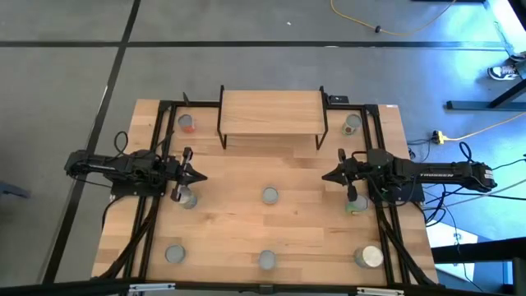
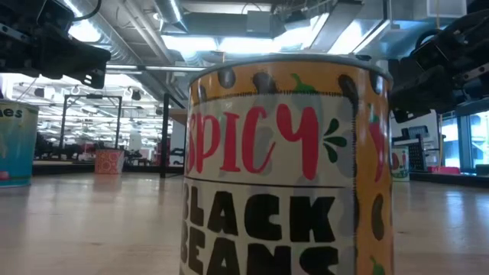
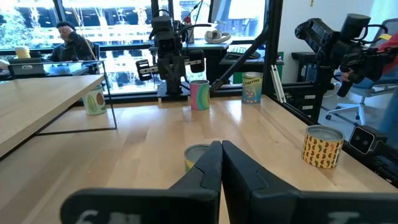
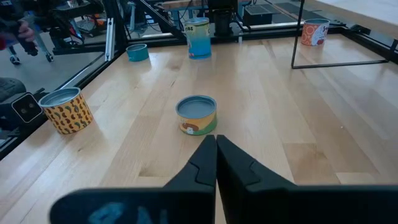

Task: Pick and place cans onto a shelf

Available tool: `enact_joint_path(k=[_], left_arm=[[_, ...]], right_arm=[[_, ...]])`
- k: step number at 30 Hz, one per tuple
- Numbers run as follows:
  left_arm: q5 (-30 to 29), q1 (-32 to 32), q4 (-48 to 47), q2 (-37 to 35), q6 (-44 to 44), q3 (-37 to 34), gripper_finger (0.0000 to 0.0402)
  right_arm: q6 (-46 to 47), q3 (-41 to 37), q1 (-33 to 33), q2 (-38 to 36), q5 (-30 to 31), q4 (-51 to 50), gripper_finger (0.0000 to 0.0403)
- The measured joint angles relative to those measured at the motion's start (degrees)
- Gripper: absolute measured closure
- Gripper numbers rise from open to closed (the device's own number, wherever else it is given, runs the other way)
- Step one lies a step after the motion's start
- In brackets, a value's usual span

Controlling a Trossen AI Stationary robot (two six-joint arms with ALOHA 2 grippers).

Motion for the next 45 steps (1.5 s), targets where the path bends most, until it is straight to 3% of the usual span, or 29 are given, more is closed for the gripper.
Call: enact_joint_path(k=[3, 12, 18, 25, 34, 37, 42, 45], left_arm=[[-0.67, 0.01, 0.01, 0.01, 0.09, -0.01, 0.0401], [-11.89, 0.01, -1.58, 0.25, -7.41, 4.76, 0.0401], [-13.49, -0.01, -12.05, 1.49, -9.88, 13.32, 0.0401], [-15.18, -0.01, -19.64, 9.89, -9.32, 24.5, 0.0401], [-14.96, -0.01, -25.37, 22.44, -9.78, 35.44, 0.0401], [-15.05, 0.01, -30.57, 25.33, -14.59, 40.14, 0.0401], [-15.15, 0.01, -45.95, 31.1, -24.08, 48.45, 0.0401], [-15.07, 0.01, -51.13, 34.2, -28.14, 51.55, 0.0401]], right_arm=[[1.29, 0.0, 0.0, -0.02, -0.02, 0.02, 0.0397], [1.75, 0.02, -0.02, -0.04, 0.0, 2.48, 0.0397], [2.59, 2.3, 0.0, 0.0, 0.01, 3.11, 0.0397], [1.27, 10.71, -0.02, 0.0, 2.87, 0.76, 0.0397], [-1.78, 35.61, -0.02, 1.94, 12.88, -37.54, 0.0397], [-1.79, 43.75, -0.02, 3.85, 16.04, -47.87, 0.0397], [-1.62, 52.48, -0.02, 7.11, 19.33, -60.96, 0.0397], [0.44, 54.4, -0.02, 8.72, 19.96, -63.78, 0.0397]])
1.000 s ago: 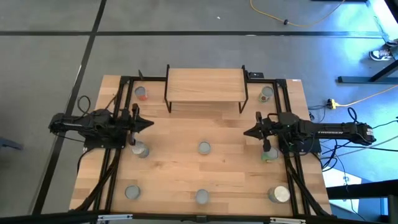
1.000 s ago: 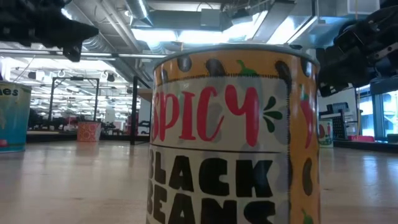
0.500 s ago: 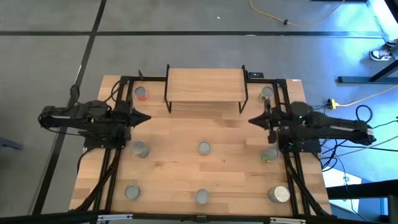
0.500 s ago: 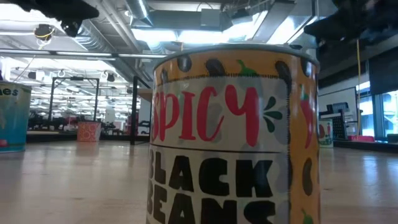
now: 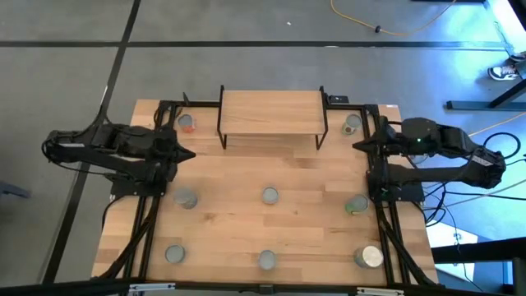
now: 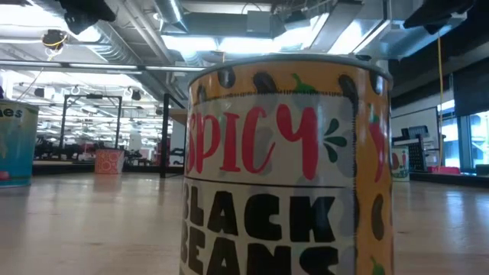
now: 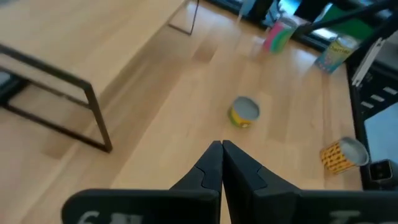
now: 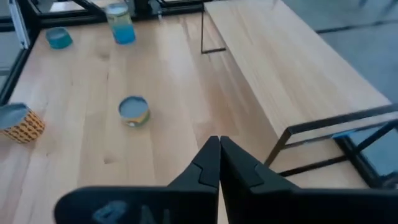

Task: Pick and place cans onto a shelf
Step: Put the left canned cherries on the shelf

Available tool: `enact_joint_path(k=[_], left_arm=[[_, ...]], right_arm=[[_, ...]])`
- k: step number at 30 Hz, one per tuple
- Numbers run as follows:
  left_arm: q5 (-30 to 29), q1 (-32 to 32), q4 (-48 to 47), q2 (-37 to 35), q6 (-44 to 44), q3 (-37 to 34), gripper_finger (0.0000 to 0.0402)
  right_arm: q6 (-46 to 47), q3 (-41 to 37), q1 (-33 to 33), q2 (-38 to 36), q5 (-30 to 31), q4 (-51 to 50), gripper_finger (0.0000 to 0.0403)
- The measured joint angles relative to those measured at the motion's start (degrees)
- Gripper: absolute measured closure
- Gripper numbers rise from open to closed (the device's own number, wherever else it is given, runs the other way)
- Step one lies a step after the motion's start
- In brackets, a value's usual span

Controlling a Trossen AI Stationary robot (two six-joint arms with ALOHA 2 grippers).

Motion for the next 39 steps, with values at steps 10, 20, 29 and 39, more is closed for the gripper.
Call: enact_joint_path(k=[10, 20, 29, 39], left_arm=[[0.43, 0.0, 3.37, 1.2, -3.9, 1.64, 0.0401], [0.52, 0.0, 4.58, 1.18, -3.92, 1.64, 0.0401], [2.33, 0.0, 4.46, 1.19, -3.92, 1.64, 0.0401], [4.02, -0.02, 4.36, 2.09, -9.65, 1.64, 0.0393]], right_arm=[[3.19, 0.9, 0.0, 0.19, -0.46, 0.26, 0.0397], [3.83, 0.9, 0.0, 0.18, -0.44, 0.26, 0.0397], [3.85, 0.9, 0.0, 0.18, -0.44, 0.29, 0.0397], [4.01, 0.9, 0.0, 0.18, -0.45, 0.35, 0.0397]])
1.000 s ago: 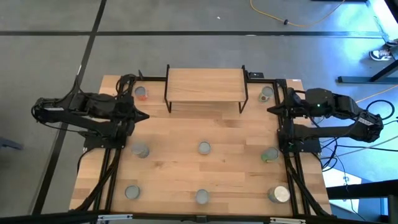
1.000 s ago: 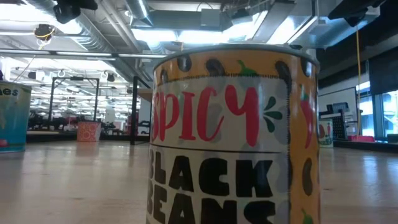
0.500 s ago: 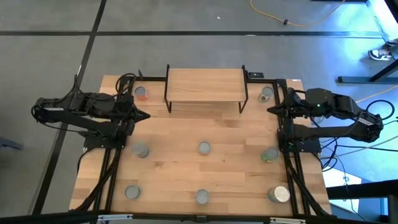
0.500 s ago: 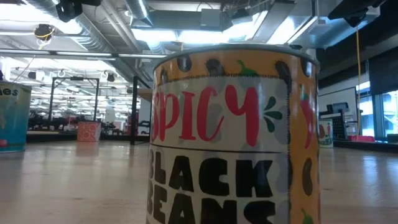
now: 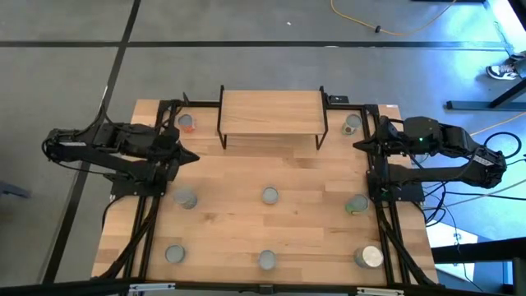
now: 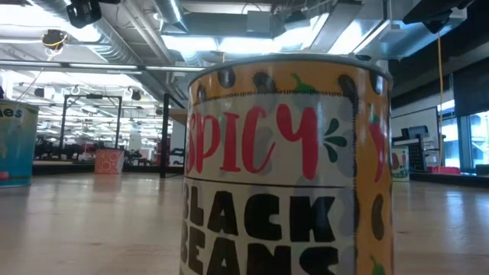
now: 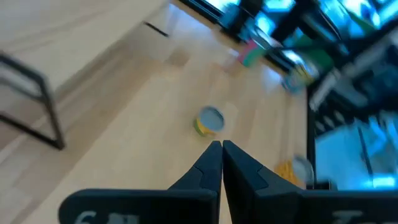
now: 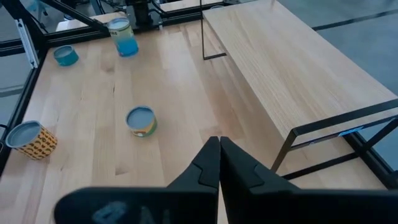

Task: Pick and place cans onto a shelf
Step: Put the left canned cherries on the shelf

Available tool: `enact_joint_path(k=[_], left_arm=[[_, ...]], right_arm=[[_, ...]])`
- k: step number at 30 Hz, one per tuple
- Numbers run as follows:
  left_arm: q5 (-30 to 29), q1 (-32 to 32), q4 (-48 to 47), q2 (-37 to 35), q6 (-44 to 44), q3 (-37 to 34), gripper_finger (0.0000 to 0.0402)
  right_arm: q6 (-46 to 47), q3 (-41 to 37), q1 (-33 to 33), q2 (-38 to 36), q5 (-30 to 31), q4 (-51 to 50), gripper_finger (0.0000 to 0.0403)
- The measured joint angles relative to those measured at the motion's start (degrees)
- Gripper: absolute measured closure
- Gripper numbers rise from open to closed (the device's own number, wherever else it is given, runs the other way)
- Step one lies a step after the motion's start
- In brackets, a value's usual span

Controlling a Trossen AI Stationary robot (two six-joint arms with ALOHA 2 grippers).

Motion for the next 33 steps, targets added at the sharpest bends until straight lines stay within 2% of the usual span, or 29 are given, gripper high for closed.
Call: enact_joint_path(k=[9, 13, 18, 23, 33], left_arm=[[-1.31, 0.0, -5.44, 0.23, -10.43, 0.0, 0.0335], [1.79, 0.02, -9.27, 1.17, -11.4, 0.0, 0.0319], [9.51, -0.02, -11.46, 2.64, -13.23, 0.0, 0.032], [11.61, -1.12, -12.18, 4.21, -25.87, 0.0, 0.032], [12.95, -8.04, -21.87, 10.59, -44.97, 0.0, 0.032]], right_arm=[[1.72, 0.0, 0.0, 0.0, -0.01, 0.02, 0.0397], [1.52, -0.01, 0.0, 0.0, -0.01, 0.02, 0.0397], [1.56, -0.02, 0.0, 0.0, -0.01, 0.02, 0.0397], [1.52, -0.02, 0.0, 0.0, 0.01, 0.02, 0.0397], [1.19, -0.02, 0.0, 0.0, 0.0, 0.01, 0.0397]])
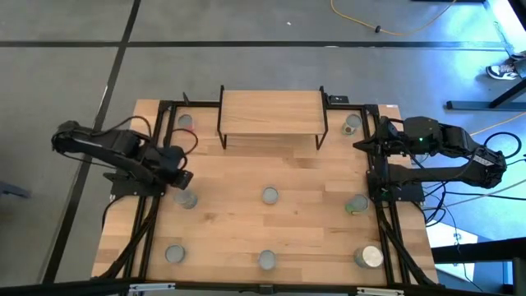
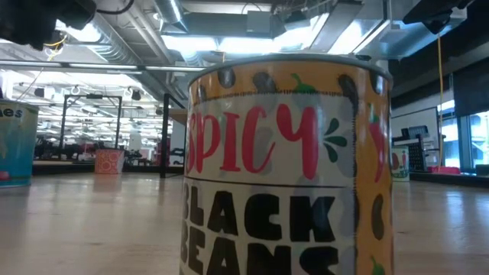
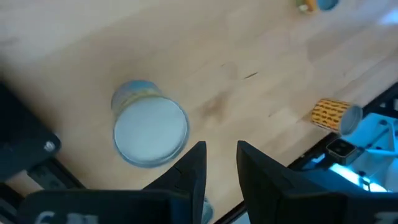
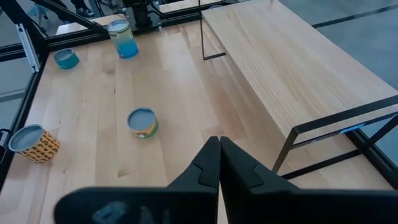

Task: Pick and place cans onto a shelf
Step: Put the left canned cherries on the shelf

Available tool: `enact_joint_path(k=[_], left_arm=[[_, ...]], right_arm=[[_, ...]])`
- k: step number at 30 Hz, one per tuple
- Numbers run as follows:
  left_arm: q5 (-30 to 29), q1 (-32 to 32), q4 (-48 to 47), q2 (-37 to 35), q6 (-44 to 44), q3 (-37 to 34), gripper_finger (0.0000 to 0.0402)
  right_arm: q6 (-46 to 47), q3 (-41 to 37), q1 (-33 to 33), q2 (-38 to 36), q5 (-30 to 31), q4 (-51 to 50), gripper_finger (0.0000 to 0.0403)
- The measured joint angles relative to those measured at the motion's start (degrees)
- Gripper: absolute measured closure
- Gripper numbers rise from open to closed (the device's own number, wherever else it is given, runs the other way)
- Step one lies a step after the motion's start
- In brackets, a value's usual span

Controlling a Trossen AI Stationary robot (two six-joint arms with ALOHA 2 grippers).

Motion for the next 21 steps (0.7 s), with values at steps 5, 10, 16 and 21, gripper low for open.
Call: enact_joint_path(k=[5, 10, 16, 21], left_arm=[[0.64, -3.45, 1.22, 3.57, -4.74, 0.0, 0.032], [-1.87, -6.82, 1.18, 7.95, -6.06, 0.0, 0.032], [-3.96, -8.96, 1.18, 13.56, -6.32, 0.0, 0.0321], [-4.59, -9.25, 1.18, 17.22, -7.32, -0.02, 0.0321]], right_arm=[[-0.06, 0.0, 0.0, 0.0, -0.01, 0.01, 0.0397], [-0.09, 0.0, 0.0, 0.0, -0.01, 0.0, 0.0397], [-0.09, 0.0, 0.0, -0.02, -0.01, -0.01, 0.0397], [-0.09, 0.0, 0.0, 0.0, -0.03, -0.01, 0.0397]])
